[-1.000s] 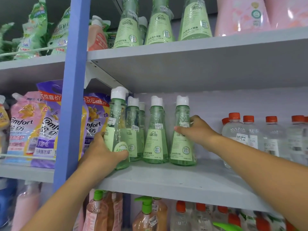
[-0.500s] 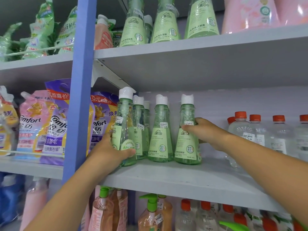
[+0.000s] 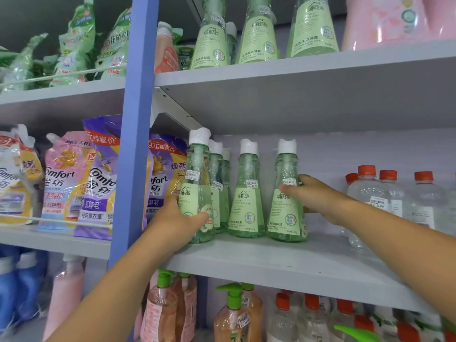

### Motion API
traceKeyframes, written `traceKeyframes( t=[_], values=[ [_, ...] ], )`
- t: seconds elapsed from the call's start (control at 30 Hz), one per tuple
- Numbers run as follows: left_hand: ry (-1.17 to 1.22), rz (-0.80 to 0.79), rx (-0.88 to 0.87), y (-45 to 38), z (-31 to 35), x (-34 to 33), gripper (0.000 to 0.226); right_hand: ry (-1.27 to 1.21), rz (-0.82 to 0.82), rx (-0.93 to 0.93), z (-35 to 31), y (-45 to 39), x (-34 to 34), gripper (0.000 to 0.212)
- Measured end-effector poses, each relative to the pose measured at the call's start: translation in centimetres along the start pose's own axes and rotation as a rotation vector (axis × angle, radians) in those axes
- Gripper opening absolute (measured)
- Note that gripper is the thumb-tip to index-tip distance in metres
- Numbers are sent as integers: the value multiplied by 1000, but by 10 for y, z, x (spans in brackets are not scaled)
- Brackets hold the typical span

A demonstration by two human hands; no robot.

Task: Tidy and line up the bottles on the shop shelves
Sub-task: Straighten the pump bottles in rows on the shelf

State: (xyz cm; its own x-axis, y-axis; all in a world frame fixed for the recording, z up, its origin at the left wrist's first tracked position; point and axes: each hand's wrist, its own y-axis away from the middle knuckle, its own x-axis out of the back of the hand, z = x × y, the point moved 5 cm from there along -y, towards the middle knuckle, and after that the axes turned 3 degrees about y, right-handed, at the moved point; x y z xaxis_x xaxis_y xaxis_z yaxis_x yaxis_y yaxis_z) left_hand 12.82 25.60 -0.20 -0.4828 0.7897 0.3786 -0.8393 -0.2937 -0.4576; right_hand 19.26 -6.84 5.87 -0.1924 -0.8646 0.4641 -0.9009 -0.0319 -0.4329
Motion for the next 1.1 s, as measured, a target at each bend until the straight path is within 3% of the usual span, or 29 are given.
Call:
traceKeyframes(
  t=[0.07, 0.4, 0.7, 0.87, 0.93, 1.0, 1.07, 1.1],
  values=[
    [-3, 20, -36, 2, 0, 1, 61, 1, -11, -1, 0, 1, 0, 40],
    [-39, 79, -74, 6, 4, 2, 96, 15, -7, 4, -4, 7, 0, 41],
    [-17, 72, -97, 3, 1, 3, 85, 19, 15, -5, -8, 16, 3, 24],
    [60, 69, -103, 9, 7, 3, 89, 54, 14, -19, -13, 23, 1, 32],
    [20, 225, -253, 19, 15, 7, 89, 156, 36, -13, -20, 30, 1, 37],
    [23, 373, -518, 40, 34, 10, 76, 291, 85, -18, -32, 40, 9, 54],
    [87, 334, -668, 56, 60, 2, 59, 380, 133, 16, -47, 54, 28, 65],
    [134, 256, -686, 59, 72, -7, 52, 375, 151, 50, -52, 62, 42, 59]
  ],
)
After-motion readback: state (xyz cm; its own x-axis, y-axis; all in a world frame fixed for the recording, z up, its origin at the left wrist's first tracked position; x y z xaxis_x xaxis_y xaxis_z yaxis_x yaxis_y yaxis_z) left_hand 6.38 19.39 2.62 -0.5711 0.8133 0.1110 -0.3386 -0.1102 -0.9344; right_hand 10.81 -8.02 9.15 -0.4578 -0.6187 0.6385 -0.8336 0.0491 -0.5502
